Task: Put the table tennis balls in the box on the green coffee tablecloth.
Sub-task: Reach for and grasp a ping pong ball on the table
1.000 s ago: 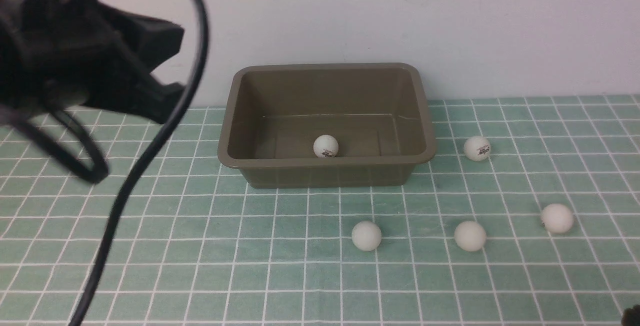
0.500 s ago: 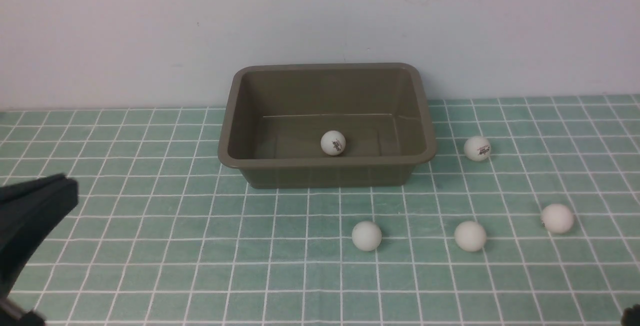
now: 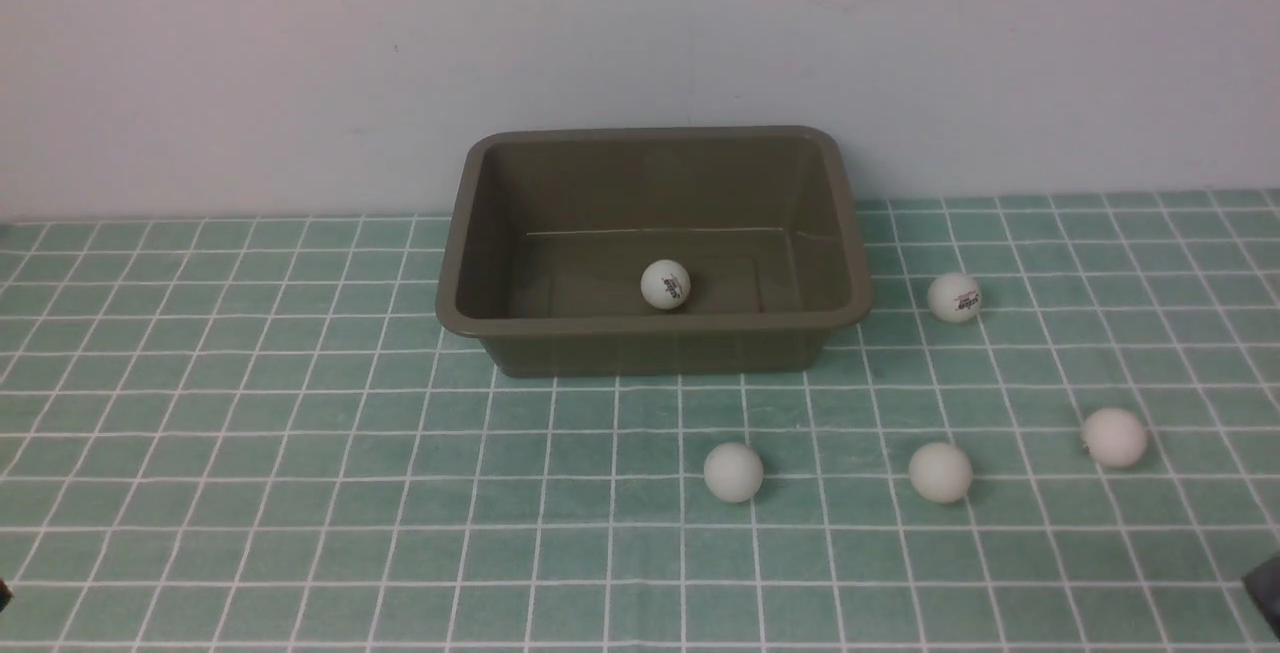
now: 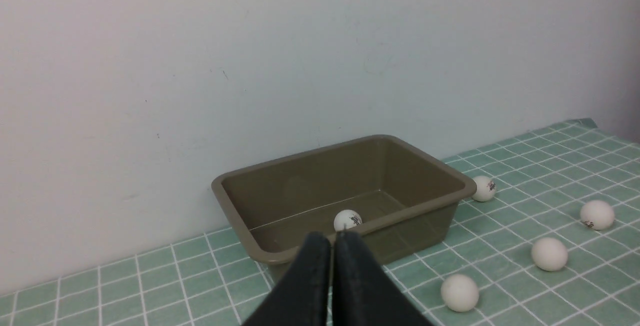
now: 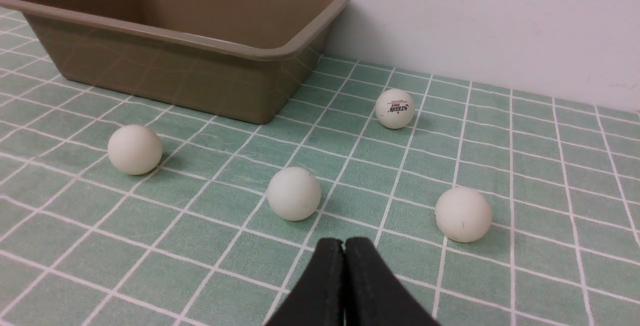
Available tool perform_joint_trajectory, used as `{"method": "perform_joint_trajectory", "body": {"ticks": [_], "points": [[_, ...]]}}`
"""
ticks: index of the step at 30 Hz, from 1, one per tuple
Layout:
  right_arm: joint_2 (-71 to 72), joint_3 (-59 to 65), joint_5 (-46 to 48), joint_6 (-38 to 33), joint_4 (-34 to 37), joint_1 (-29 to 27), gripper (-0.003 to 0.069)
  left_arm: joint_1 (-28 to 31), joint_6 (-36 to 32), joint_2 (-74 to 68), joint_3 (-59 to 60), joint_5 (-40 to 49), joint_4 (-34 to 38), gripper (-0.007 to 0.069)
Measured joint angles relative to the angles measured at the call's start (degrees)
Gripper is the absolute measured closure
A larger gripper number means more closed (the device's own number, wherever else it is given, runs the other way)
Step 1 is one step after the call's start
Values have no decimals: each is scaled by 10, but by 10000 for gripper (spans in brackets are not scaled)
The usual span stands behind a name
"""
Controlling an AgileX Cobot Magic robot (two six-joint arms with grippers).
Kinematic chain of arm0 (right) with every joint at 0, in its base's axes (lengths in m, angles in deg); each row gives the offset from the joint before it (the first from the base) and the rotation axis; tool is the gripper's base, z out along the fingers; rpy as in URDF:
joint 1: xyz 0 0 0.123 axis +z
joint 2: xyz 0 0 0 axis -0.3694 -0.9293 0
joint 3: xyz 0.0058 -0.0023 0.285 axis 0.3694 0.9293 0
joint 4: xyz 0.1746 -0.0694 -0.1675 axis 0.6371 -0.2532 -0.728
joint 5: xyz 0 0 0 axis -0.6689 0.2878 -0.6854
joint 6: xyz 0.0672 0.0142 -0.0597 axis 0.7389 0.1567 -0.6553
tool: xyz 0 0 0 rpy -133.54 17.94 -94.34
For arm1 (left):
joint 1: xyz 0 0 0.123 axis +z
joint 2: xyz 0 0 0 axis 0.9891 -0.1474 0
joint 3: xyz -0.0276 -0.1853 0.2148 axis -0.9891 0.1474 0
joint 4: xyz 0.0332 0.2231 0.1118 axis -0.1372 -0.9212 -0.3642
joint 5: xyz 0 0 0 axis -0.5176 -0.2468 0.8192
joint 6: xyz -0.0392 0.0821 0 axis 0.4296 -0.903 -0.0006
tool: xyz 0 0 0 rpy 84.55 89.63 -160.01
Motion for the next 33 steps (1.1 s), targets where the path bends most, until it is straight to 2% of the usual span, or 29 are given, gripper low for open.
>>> {"method": "perform_joint_trajectory", "body": {"ticks": [1, 2, 7, 10, 15, 18, 21, 23, 24, 28, 29, 31, 32, 33], "points": [[0, 0, -8, 0, 92, 0, 673, 0, 0, 0, 0, 8, 0, 629], [0, 0, -16, 0, 137, 0, 673, 0, 0, 0, 1, 13, -1, 629], [0, 0, -99, 0, 206, 0, 673, 0, -2, 1, 2, 34, 0, 629], [0, 0, -145, 0, 215, 0, 673, 0, -4, 1, 2, 30, 0, 629], [0, 0, -168, -1, 222, 0, 673, 0, -5, 1, 2, 7, -1, 629], [0, -18, -164, -75, 225, 0, 673, 0, -5, 1, 2, 3, -1, 629], [-1, -85, -135, -180, 205, 0, 673, 0, -5, 1, 2, 14, -1, 629], [-3, -96, -126, -208, 198, 0, 673, 0, -5, 1, 2, 22, -1, 629], [-37, -149, -92, -258, 168, 0, 673, 0, -5, 1, 2, 36, -1, 629], [-143, -220, -31, -285, 72, 0, 673, 0, -5, 1, 2, 70, -1, 629], [-246, -267, 13, -276, -31, 0, 672, 0, -5, 1, 2, 89, -1, 629], [-344, -314, 49, -227, -134, 0, 672, 0, -5, 1, 2, 112, -1, 629], [-412, -350, 69, -170, -203, 0, 672, 0, -5, 1, 2, 123, -1, 629], [-450, -371, 81, -133, -233, 0, 672, 0, -5, 1, 2, 128, -1, 629]]}}
